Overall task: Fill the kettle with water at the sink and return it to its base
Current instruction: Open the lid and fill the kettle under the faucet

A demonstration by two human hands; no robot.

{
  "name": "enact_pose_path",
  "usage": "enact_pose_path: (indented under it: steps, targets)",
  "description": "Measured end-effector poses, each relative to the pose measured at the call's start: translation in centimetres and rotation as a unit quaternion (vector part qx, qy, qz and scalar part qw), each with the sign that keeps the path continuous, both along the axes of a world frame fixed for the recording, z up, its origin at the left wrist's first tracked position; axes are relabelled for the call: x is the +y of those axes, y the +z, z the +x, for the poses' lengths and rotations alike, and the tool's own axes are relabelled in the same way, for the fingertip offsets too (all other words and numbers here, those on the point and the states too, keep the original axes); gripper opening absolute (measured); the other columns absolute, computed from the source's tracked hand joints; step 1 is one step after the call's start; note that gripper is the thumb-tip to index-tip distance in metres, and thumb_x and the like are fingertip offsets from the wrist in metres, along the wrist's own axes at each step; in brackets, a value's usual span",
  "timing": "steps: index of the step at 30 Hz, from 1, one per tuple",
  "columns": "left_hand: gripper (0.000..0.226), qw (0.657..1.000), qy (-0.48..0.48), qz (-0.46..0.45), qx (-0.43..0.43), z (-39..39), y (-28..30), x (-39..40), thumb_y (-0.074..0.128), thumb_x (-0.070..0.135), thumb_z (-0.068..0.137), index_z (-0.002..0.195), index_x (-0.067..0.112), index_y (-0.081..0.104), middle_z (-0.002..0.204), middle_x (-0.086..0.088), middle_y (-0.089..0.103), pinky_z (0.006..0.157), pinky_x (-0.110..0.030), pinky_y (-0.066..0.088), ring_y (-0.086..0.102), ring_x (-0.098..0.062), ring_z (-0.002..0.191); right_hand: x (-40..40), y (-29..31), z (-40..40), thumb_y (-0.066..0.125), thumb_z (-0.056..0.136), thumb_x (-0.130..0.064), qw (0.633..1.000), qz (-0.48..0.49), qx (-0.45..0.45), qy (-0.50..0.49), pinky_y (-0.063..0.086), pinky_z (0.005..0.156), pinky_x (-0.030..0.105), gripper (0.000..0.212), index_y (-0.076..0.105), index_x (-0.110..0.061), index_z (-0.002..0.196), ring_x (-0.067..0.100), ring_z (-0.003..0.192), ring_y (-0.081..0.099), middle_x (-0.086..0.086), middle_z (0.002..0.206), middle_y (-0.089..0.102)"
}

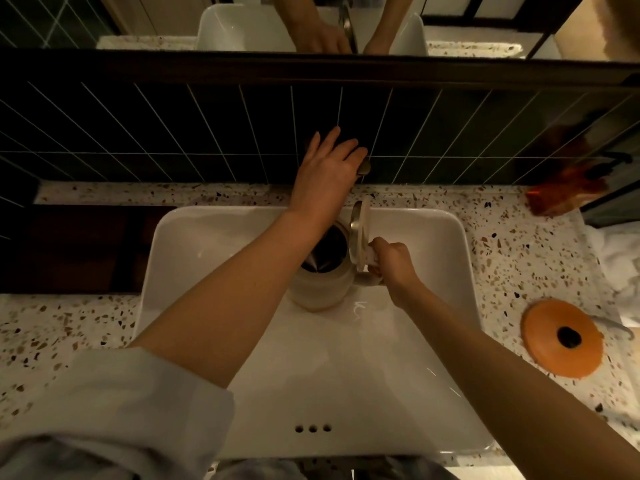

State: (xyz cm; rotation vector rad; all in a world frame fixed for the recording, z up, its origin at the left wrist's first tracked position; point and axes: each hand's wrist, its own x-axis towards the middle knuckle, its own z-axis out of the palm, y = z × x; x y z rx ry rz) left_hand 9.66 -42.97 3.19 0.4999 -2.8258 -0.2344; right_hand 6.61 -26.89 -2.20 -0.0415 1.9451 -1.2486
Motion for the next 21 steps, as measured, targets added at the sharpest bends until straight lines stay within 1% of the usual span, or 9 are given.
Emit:
enact_pose_path:
  steps: [2, 5, 7, 9, 12, 13, 15, 18, 21]
  targets:
    - [0.045, 1.000, 0.004, 0.019, 0.021, 0.1, 0.1, -0.2, 0.062, 0.010, 0.089, 0.133, 0.007, 0.055, 0.140, -0.016, 0.054, 0.116, -0.054, 0.018, 0.036, -0.040, 0.139, -0.1, -0.2, -0.1, 0.044, 0.087, -0.019, 1.000, 0.007, 0.003, 0.000, 0.042, 0.040, 0.018, 0.023, 0.048, -0.008, 0.067, 0.018, 0.053, 0.043, 0.008, 0.059, 0.044]
    - [0.042, 0.990, 0.029, 0.110, 0.081, 0.4, 0.9, -1.1, 0.057, 0.016, 0.093, 0.135, 0.010, 0.054, 0.142, -0.014, 0.053, 0.116, -0.046, 0.017, 0.036, -0.034, 0.140, -0.3, -0.5, -0.3, 0.045, 0.083, -0.023, 1.000, 0.015, 0.012, 0.000, 0.041, 0.059, 0.030, 0.022, 0.049, -0.009, 0.066, 0.020, 0.055, 0.044, 0.007, 0.057, 0.045]
    - [0.043, 0.982, 0.026, 0.156, 0.098, 0.7, 1.3, -1.4, 0.056, 0.018, 0.094, 0.136, 0.011, 0.053, 0.144, -0.013, 0.051, 0.117, -0.042, 0.016, 0.035, -0.031, 0.141, -0.4, -0.5, -0.3, 0.045, 0.081, -0.025, 1.000, 0.021, 0.015, 0.003, 0.041, 0.065, 0.036, 0.021, 0.051, -0.009, 0.069, 0.020, 0.056, 0.045, 0.007, 0.058, 0.046]
    - [0.044, 0.972, 0.027, 0.203, 0.113, 0.8, 1.4, -1.5, 0.060, 0.017, 0.093, 0.136, 0.010, 0.053, 0.144, -0.013, 0.050, 0.117, -0.037, 0.016, 0.034, -0.028, 0.141, -0.4, -0.4, -0.3, 0.045, 0.081, -0.025, 1.000, 0.027, 0.017, 0.002, 0.042, 0.066, 0.037, 0.021, 0.052, -0.009, 0.071, 0.021, 0.058, 0.047, 0.008, 0.061, 0.048]
    - [0.047, 0.949, 0.067, 0.272, 0.146, 1.5, 1.3, -1.4, 0.063, 0.012, 0.090, 0.136, 0.012, 0.054, 0.147, -0.009, 0.047, 0.114, -0.025, 0.015, 0.029, -0.022, 0.144, -0.3, -0.4, -0.2, 0.044, 0.083, -0.024, 0.999, 0.030, 0.022, 0.001, 0.042, 0.067, 0.037, 0.022, 0.052, -0.009, 0.069, 0.021, 0.059, 0.047, 0.009, 0.061, 0.049]
    - [0.048, 0.941, 0.086, 0.286, 0.161, 2.1, 1.2, -1.4, 0.064, 0.011, 0.090, 0.136, 0.013, 0.053, 0.148, -0.006, 0.047, 0.114, -0.023, 0.015, 0.028, -0.020, 0.144, -0.3, -0.4, -0.1, 0.044, 0.083, -0.024, 0.999, 0.030, 0.023, 0.002, 0.042, 0.066, 0.037, 0.022, 0.051, -0.009, 0.069, 0.022, 0.059, 0.047, 0.009, 0.061, 0.049]
    - [0.051, 0.924, 0.125, 0.308, 0.189, 3.7, 0.4, -1.3, 0.064, 0.010, 0.089, 0.138, 0.015, 0.052, 0.149, -0.004, 0.046, 0.116, -0.025, 0.018, 0.027, -0.018, 0.144, -0.3, -0.2, -0.1, 0.044, 0.082, -0.023, 0.999, 0.027, 0.024, 0.000, 0.041, 0.065, 0.036, 0.022, 0.049, -0.009, 0.066, 0.022, 0.058, 0.046, 0.009, 0.060, 0.048]
    - [0.056, 0.874, 0.201, 0.382, 0.222, 7.0, -1.5, -0.6, 0.065, 0.010, 0.088, 0.141, 0.016, 0.048, 0.149, -0.002, 0.046, 0.117, -0.030, 0.025, 0.031, -0.015, 0.143, -0.4, -0.1, -0.1, 0.045, 0.083, -0.022, 0.999, 0.033, 0.027, -0.004, 0.040, 0.064, 0.036, 0.023, 0.049, -0.010, 0.064, 0.021, 0.058, 0.046, 0.008, 0.059, 0.048]
    - [0.062, 0.791, 0.296, 0.475, 0.245, 10.3, -3.2, 0.7, 0.070, 0.015, 0.085, 0.143, 0.017, 0.045, 0.147, 0.000, 0.048, 0.112, -0.024, 0.032, 0.041, -0.010, 0.135, -0.4, 0.1, 0.0, 0.044, 0.085, -0.021, 0.999, 0.035, 0.029, -0.003, 0.040, 0.063, 0.035, 0.025, 0.048, -0.010, 0.063, 0.021, 0.059, 0.046, 0.008, 0.061, 0.048]
